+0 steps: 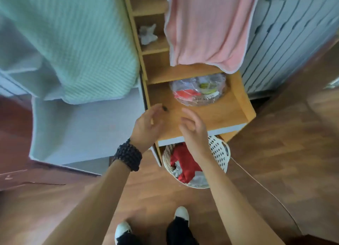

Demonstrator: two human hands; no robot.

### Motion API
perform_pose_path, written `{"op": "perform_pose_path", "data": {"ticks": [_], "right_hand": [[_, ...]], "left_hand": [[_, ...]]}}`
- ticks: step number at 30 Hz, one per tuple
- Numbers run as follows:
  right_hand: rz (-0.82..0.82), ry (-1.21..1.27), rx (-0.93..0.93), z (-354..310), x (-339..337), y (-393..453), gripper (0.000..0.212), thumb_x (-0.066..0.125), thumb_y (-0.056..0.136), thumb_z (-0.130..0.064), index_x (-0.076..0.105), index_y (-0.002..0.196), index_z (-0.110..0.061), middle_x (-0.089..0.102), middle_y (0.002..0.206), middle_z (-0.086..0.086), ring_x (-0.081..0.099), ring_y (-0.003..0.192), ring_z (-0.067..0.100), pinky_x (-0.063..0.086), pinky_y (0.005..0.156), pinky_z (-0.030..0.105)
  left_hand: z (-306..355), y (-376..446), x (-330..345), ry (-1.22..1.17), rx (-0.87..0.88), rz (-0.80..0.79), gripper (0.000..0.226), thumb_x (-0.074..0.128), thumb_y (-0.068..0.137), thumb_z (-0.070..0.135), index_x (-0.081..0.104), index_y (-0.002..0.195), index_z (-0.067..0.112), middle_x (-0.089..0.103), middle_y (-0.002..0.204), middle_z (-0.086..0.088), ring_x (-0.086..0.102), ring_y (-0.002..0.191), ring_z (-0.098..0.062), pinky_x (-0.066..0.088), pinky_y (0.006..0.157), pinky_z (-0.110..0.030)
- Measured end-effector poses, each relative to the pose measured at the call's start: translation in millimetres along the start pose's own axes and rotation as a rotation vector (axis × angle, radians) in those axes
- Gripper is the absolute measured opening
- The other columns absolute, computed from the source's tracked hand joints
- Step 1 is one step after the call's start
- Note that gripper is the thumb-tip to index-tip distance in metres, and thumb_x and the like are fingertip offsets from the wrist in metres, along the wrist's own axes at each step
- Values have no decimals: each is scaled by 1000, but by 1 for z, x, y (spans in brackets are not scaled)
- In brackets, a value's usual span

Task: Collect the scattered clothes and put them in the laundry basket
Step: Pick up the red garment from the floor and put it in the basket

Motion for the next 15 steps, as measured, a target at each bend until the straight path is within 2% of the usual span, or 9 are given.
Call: {"op": "perform_pose_path", "data": {"ticks": [2, 4, 10, 11, 15], "right_hand": [[-79, 50, -84, -51, 53, -13, 47, 58, 96, -5, 62, 137, -30, 62, 140, -16, 61, 127, 0, 52, 95, 19], [-179, 58, -153, -92, 112, -31, 47, 58, 96, -4, 62, 135, -29, 63, 139, -15, 63, 126, 1, 54, 92, 18], [-497, 63, -297, -170, 313, -128, 47, 58, 94, 2, 65, 125, -32, 66, 133, -17, 67, 120, 4, 51, 87, 11], [-538, 67, -321, -179, 346, -148, 47, 58, 94, 2, 66, 125, -31, 67, 131, -16, 67, 120, 5, 51, 89, 11], [-744, 57, -395, -204, 484, -246, 46, 62, 94, 0, 64, 134, -23, 67, 135, -12, 68, 120, 5, 54, 96, 19]], "left_hand": [[-2, -24, -72, -69, 1, 126, 47, 59, 93, 5, 53, 137, 21, 62, 126, 8, 58, 120, -9, 51, 91, -13], [-9, -52, -138, -99, 7, 231, 48, 61, 95, 9, 51, 139, 23, 64, 127, 4, 59, 121, -8, 49, 84, -4], [-59, -173, -340, -70, -26, 551, 49, 61, 93, 12, 51, 140, 23, 65, 126, 9, 61, 118, -3, 49, 91, -10], [-69, -197, -370, -55, -33, 601, 49, 61, 93, 11, 52, 139, 24, 66, 125, 9, 62, 116, -3, 50, 91, -12], [-122, -321, -484, -25, -127, 799, 46, 58, 96, 14, 51, 141, 23, 64, 129, 6, 60, 119, -4, 47, 88, -4]]}}
Point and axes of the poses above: each hand's wrist, its own y-axis towards the middle knuckle, its own x-axis out of the palm, z = x × y, the point moved 10 cm from there along y, towards the middle knuckle
